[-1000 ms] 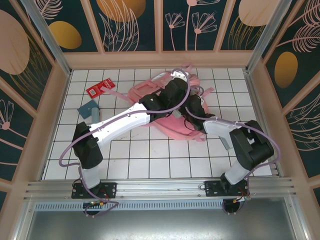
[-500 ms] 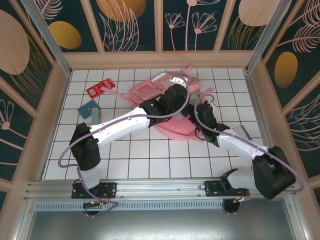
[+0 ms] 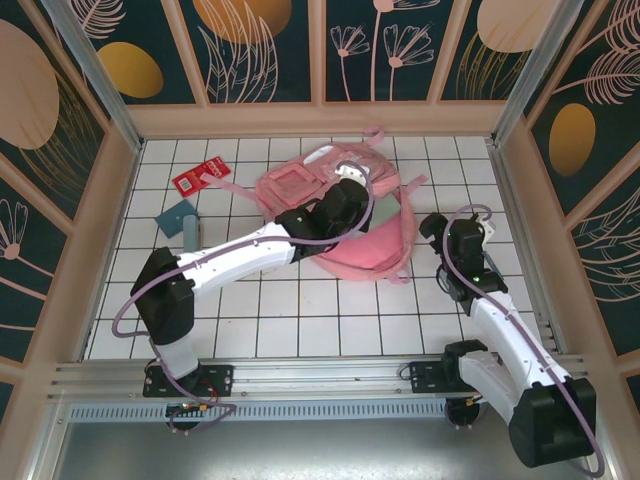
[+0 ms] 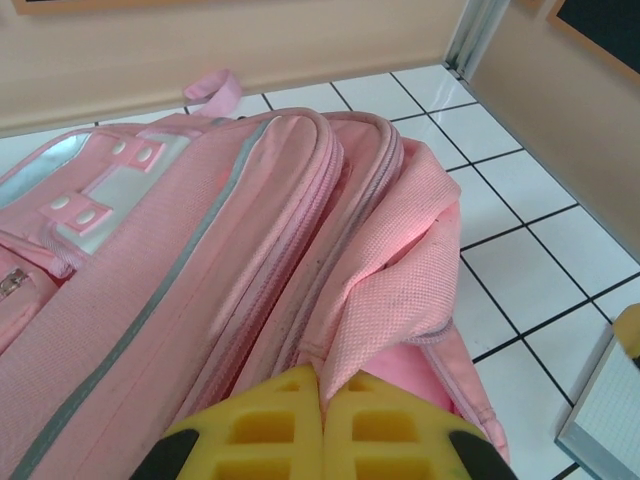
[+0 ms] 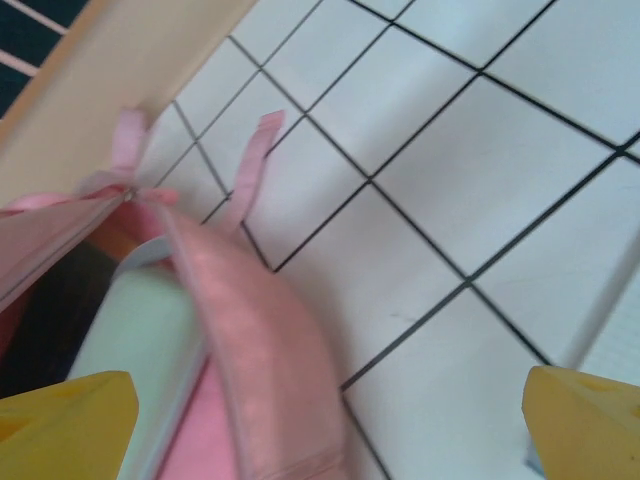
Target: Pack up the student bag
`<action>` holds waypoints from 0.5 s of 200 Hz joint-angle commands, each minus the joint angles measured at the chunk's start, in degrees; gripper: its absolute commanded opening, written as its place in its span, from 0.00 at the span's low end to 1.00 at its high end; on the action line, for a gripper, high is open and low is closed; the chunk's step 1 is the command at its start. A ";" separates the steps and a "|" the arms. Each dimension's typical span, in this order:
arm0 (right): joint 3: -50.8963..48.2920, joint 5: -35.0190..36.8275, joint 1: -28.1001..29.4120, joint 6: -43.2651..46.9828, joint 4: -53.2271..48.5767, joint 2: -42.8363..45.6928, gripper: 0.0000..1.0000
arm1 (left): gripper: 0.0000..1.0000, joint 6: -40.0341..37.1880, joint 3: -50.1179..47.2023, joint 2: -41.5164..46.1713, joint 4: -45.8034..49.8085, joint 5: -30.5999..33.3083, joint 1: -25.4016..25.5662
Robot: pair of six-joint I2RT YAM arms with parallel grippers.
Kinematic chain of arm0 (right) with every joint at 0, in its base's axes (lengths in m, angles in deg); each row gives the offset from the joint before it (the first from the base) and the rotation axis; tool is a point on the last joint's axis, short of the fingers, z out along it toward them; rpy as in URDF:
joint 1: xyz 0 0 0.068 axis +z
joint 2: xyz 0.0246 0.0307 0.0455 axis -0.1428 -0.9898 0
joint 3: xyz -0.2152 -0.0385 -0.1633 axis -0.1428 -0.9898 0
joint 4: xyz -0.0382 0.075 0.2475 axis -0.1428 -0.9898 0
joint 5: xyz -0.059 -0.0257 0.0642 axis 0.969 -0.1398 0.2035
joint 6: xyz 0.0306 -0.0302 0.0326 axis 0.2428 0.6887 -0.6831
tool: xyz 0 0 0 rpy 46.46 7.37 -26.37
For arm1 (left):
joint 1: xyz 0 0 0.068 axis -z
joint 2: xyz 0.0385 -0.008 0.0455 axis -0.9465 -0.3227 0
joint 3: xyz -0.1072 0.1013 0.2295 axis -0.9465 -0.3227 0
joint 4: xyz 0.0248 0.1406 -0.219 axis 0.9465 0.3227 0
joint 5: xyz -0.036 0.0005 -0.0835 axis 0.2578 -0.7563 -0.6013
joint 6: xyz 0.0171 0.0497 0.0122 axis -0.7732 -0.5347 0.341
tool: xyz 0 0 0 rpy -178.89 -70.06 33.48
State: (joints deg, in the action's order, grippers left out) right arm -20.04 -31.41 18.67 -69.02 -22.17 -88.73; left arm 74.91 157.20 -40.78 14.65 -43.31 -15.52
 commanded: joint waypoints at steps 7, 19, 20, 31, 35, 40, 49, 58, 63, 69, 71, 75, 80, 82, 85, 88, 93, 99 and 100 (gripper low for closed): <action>-1.02 -1.81 -2.92 2.38 -1.64 0.38 0.99 | 0.00 -0.10 -3.61 5.17 -1.46 1.75 -1.08; -1.30 -2.44 -4.58 2.25 -1.41 -0.10 0.99 | 0.00 -0.01 -5.53 6.41 -1.29 1.81 -1.14; -1.30 -2.46 -4.75 2.27 -1.40 -0.19 0.99 | 0.00 -0.01 -5.70 6.50 -1.28 1.79 -1.11; -1.46 -1.99 -6.08 1.77 -1.94 -0.78 0.99 | 0.00 0.04 -7.36 7.43 -1.10 1.46 -1.10; -1.48 -1.80 -6.53 1.62 -2.12 -1.00 0.99 | 0.00 0.27 -7.99 7.77 -1.05 1.37 -1.15; -1.53 -1.54 -7.05 1.50 -2.19 -1.30 0.99 | 0.00 0.59 -8.63 8.03 -1.00 1.33 -1.10; -1.57 -1.18 -8.00 1.50 -2.44 -1.76 0.99 | 0.00 1.10 -9.56 8.34 -0.91 1.17 -1.10; -1.63 -1.01 -9.17 1.50 -2.70 -2.08 0.99 | 0.00 1.58 -10.44 8.44 -0.91 0.62 -1.12; -1.66 -0.73 -9.83 1.30 -2.99 -2.33 0.99 | 0.00 1.90 -10.79 8.40 -0.98 0.41 -1.08; -1.61 -0.54 -10.85 0.82 -3.55 -2.54 0.99 | 0.00 2.32 -11.19 8.44 -1.15 0.13 -1.10; -1.71 -0.48 -11.19 0.67 -3.58 -2.60 0.99 | 0.00 2.41 -11.38 8.51 -1.21 -0.02 -1.08; -1.79 -0.67 -11.95 0.58 -3.74 -2.80 0.99 | 0.00 2.57 -11.56 8.53 -1.34 -0.26 -1.08; -1.88 -0.82 -12.91 0.54 -3.89 -2.98 0.99 | 0.00 2.76 -11.92 8.53 -1.63 -0.48 -1.08; -1.93 -0.81 -13.29 0.42 -3.93 -3.04 0.99 | 0.00 2.83 -11.98 8.51 -1.73 -0.46 -1.08; -1.97 -0.85 -13.92 0.22 -4.07 -3.16 0.99 | 0.00 2.96 -12.14 8.57 -1.89 -0.51 -1.12; -1.93 -0.96 -14.43 0.19 -4.30 -3.28 0.99 | 0.00 3.02 -12.27 8.61 -2.02 -0.63 -1.10; -2.01 -0.97 -15.51 -0.09 -4.61 -3.55 0.99 | 0.00 3.06 -12.42 8.57 -2.24 -0.68 -1.08; -2.05 -1.40 -16.85 -0.16 -4.72 -3.77 0.99 | 0.00 3.15 -12.59 8.65 -2.40 -0.53 -1.08; -2.08 -1.50 -17.08 -0.16 -4.73 -3.83 0.99 | 0.00 3.10 -12.62 8.68 -2.45 -0.52 -1.08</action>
State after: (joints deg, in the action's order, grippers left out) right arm -21.33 -32.72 5.44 -68.56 -24.56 -91.68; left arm 76.07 145.64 -34.05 14.02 -44.86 -15.98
